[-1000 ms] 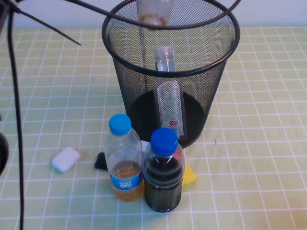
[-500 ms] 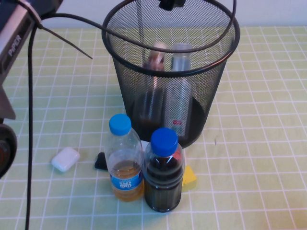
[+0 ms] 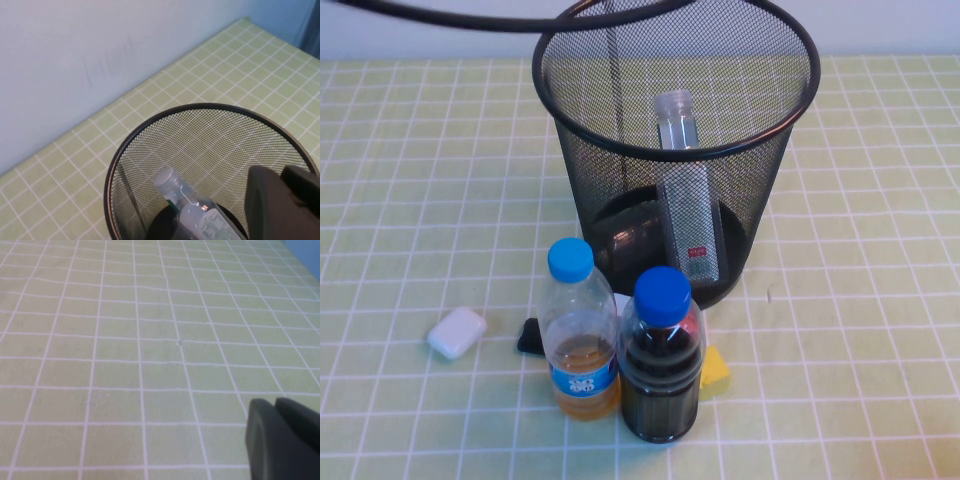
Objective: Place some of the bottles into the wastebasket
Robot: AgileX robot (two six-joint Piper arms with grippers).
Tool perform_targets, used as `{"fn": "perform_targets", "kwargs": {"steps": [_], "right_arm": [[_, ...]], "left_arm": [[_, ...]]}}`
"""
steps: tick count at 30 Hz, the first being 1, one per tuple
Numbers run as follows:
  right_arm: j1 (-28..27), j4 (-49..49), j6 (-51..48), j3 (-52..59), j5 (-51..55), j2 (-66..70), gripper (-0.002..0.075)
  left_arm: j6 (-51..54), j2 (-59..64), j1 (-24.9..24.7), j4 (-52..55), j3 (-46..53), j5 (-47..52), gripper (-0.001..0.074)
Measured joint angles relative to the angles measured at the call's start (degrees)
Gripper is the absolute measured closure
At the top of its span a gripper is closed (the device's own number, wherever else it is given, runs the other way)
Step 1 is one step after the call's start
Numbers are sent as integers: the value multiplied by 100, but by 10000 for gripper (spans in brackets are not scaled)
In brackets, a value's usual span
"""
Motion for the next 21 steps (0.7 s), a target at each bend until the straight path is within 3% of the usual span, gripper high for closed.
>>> {"fn": "perform_targets", "kwargs": {"steps": [8,21], "right_arm": [[0,0,0,0,0,0,733],[0,0,0,0,0,0,733]], "left_arm": [[183,-2022,0,9,1534,-116,729],[35,-5381,0,157,6934,-2334,731]]}}
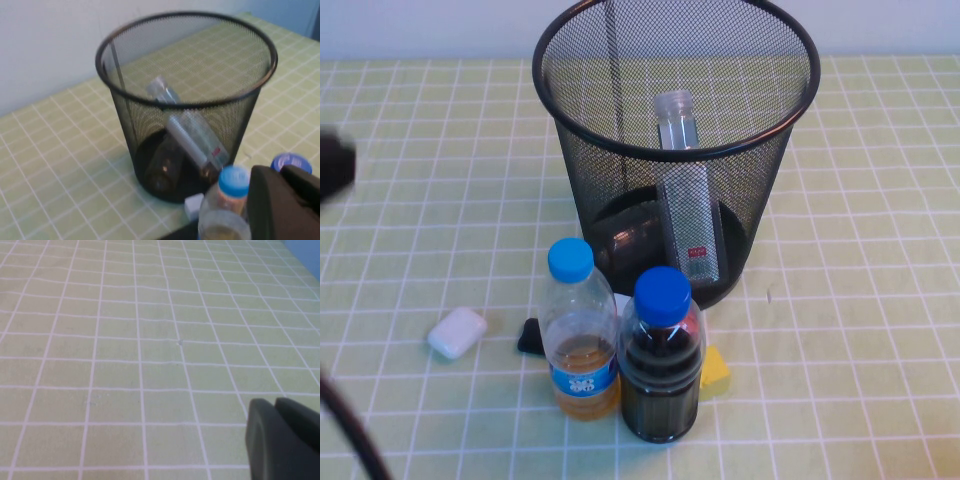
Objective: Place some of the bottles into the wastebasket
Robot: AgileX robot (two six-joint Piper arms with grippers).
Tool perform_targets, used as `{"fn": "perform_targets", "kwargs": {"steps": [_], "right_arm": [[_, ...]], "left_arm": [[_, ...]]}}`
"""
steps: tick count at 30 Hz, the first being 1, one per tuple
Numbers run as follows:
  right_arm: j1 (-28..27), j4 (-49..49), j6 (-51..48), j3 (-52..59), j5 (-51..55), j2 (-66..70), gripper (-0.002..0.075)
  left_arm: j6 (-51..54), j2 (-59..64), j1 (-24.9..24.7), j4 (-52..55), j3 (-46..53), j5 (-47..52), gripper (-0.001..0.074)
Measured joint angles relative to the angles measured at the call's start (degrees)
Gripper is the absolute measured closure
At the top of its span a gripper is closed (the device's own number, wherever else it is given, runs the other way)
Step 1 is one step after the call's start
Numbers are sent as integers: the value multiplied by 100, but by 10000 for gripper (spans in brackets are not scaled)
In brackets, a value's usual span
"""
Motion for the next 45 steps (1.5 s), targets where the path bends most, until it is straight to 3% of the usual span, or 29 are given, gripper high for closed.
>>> {"fn": "perform_targets", "kwargs": {"steps": [8,16,21,25,31,37,45], "right_arm": [[0,0,0,0,0,0,733],[0,0,0,0,0,0,733],[0,0,0,0,0,0,733],[0,0,0,0,0,0,733],[0,0,0,0,0,0,733],[0,0,0,0,0,0,733],[0,0,0,0,0,0,733]], "left_arm": [[-23,-839,0,18,2209,-679,731],[-12,-1449,-77,-70,4541,-3870,731],[-12,-2140,-75,-74,5672,-5140,731],[-2,-2772,301,-1,6360,-5907,732],[-89,-3587,1259,135,6695,-5904,733],[-134,-4213,1989,249,6709,-5294,733],[-158,-4288,2470,276,6721,-4492,733]]}}
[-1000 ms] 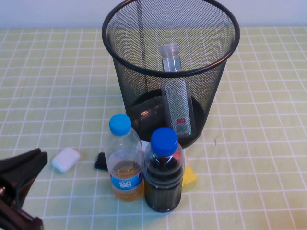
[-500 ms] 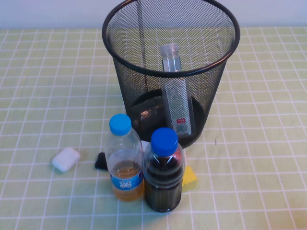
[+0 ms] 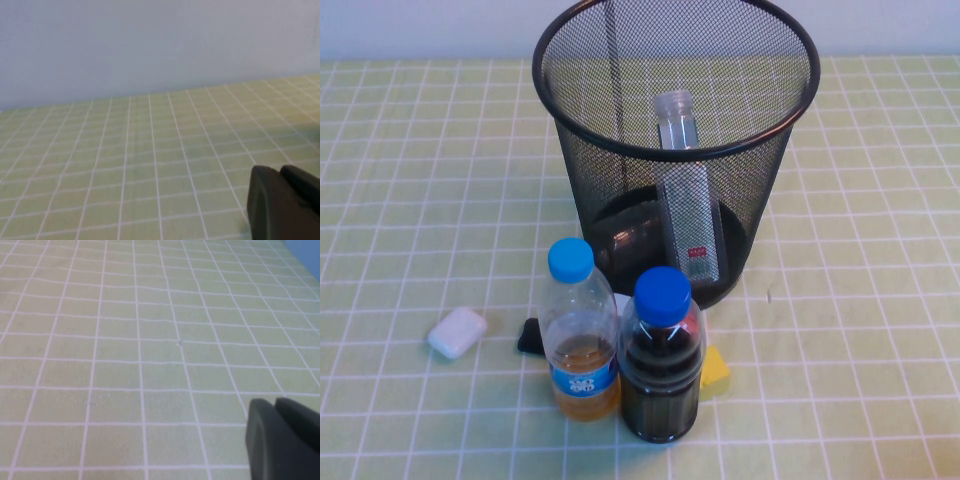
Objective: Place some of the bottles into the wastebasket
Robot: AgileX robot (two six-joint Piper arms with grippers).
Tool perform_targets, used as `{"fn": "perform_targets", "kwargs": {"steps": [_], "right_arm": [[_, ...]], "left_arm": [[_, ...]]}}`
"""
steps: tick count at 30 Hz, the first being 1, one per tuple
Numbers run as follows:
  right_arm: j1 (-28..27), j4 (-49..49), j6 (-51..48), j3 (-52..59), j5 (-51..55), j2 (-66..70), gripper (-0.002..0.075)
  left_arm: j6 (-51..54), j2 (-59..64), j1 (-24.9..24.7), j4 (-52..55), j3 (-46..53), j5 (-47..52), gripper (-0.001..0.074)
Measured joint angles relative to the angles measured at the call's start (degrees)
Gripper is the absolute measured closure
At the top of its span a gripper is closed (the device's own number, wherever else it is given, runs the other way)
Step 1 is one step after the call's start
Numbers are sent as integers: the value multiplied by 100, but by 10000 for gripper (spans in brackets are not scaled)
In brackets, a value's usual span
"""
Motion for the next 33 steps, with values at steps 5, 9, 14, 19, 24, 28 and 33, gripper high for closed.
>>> {"fn": "perform_targets", "kwargs": {"steps": [5,9,14,19,24,28,33], "right_arm": [[0,0,0,0,0,0,733],[0,0,0,0,0,0,733],[0,0,0,0,0,0,733],[0,0,0,0,0,0,733],[0,0,0,0,0,0,733],[0,0,0,0,0,0,733],[0,0,0,0,0,0,733]], "left_arm": [[-7,0,24,0,0,721,733],[-22,0,24,0,0,1493,733],[-22,0,24,0,0,1641,733],[-22,0,24,0,0,1641,733],[-36,0,24,0,0,1641,733],[-36,0,24,0,0,1641,733],[-36,0,24,0,0,1641,733]]}}
